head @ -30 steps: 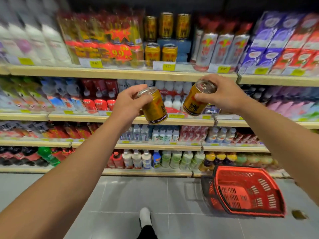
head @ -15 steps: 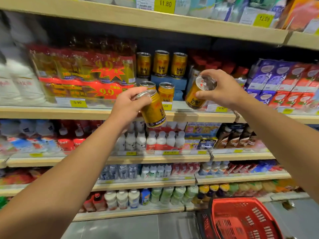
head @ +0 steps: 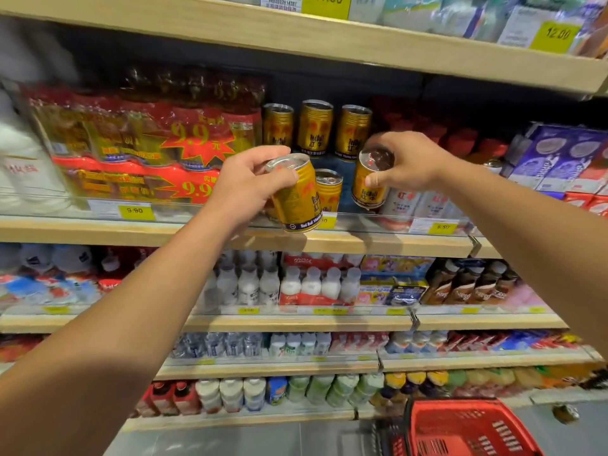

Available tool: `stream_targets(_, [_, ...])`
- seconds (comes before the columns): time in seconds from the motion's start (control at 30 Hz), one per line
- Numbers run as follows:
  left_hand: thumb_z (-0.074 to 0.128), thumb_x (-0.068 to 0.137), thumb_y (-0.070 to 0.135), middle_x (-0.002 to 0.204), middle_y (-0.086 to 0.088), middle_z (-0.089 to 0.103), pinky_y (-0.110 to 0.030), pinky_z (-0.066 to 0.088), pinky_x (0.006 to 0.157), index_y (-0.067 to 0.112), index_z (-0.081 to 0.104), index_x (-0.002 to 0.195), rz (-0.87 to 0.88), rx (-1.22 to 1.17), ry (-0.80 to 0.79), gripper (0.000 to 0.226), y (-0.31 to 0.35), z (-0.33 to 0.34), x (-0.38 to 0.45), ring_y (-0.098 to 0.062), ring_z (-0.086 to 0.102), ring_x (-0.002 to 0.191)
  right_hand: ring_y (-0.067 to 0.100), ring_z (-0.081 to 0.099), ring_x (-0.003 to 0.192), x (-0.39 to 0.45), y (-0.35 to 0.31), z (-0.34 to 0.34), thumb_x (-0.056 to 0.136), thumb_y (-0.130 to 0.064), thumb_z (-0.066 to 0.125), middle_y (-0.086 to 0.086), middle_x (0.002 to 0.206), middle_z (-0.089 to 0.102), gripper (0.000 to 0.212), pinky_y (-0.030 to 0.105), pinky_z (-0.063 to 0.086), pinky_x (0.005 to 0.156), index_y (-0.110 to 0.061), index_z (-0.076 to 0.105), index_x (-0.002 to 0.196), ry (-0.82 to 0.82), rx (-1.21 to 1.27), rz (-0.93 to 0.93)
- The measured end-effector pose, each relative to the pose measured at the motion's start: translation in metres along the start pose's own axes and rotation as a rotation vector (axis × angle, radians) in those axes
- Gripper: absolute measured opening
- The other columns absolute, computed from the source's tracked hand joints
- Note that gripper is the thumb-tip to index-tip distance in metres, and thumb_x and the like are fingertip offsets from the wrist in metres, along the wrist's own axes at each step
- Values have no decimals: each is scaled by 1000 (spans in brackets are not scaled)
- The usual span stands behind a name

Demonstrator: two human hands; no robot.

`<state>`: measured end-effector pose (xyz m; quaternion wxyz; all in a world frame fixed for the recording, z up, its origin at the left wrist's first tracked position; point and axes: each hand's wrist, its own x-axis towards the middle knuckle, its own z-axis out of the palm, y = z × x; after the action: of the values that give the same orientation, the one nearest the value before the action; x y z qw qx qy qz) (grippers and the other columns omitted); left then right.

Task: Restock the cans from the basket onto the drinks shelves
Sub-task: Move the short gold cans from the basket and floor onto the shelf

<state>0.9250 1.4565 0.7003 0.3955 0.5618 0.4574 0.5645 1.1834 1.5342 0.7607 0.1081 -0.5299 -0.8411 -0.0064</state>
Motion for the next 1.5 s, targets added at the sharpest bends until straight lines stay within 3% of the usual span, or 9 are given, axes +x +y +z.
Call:
stream_targets(0.1, [72, 77, 20, 112, 3, 70, -27, 55, 75, 25, 66, 117, 6, 16, -19, 41, -1, 2, 3, -11, 67, 101, 24, 56, 113, 5, 4, 7, 77, -46, 76, 7, 128, 59, 70, 30, 45, 88, -15, 51, 135, -49, -18, -1])
stream_targets(0.27, [70, 83, 12, 107, 6, 71, -23, 54, 71, 20, 65, 120, -8, 11, -23, 38, -4, 8, 5, -7, 68, 96, 21, 56, 104, 11, 4, 15, 82, -42, 73, 5, 119, 60, 59, 27, 37, 78, -13, 54, 129, -57, 24, 15])
stream_targets(0.53, [74, 66, 30, 112, 4, 72, -40, 55, 88, 20, 66, 121, -52, 38, -30, 57, -16, 9, 4, -11, 67, 104, 31, 44, 133, 9, -1, 32, 94, -35, 61, 14, 146, 46, 66, 34, 38, 103, -9, 34, 148, -3, 111, 83])
stream_targets(0.67, [75, 58, 36, 113, 4, 72, -43, 55, 90, 22, 67, 117, -47, 27, -31, 61, -16, 7, 2, -13, 67, 104, 32, 42, 135, 9, -1, 35, 97, -36, 54, 15, 149, 42, 64, 40, 40, 107, -9, 30, 150, -12, 138, 132])
stream_targets(0.9, [72, 65, 28, 108, 6, 72, -33, 55, 80, 25, 67, 115, -53, 24, -24, 50, -18, 5, 1, -9, 67, 100, 35, 47, 124, 6, -8, 44, 100, -34, 48, 20, 136, 50, 55, 37, 41, 93, -4, 37, 144, 63, 127, 192])
stream_targets(1.03, [72, 64, 29, 108, 6, 71, -31, 53, 78, 29, 67, 112, -68, 10, -28, 48, -20, 4, 1, -9, 67, 101, 32, 48, 115, 5, -10, 48, 99, -33, 49, 17, 124, 50, 43, 32, 35, 85, -4, 47, 131, 118, 126, 191])
stream_targets(1.37, [72, 65, 29, 112, 7, 71, -33, 54, 84, 32, 67, 108, -72, 20, -42, 43, -24, 5, 2, -8, 66, 103, 30, 40, 128, -4, -7, 78, 101, -25, 48, 15, 137, 40, 49, 27, 29, 96, -8, 36, 145, 79, 291, 184])
stream_targets(1.5, [72, 66, 29, 111, 7, 71, -32, 55, 83, 31, 67, 110, -73, 28, -35, 44, -26, 5, 3, -8, 67, 102, 30, 37, 133, 0, -11, 82, 101, -24, 46, 15, 143, 39, 50, 35, 30, 107, -10, 33, 148, 64, 311, 189])
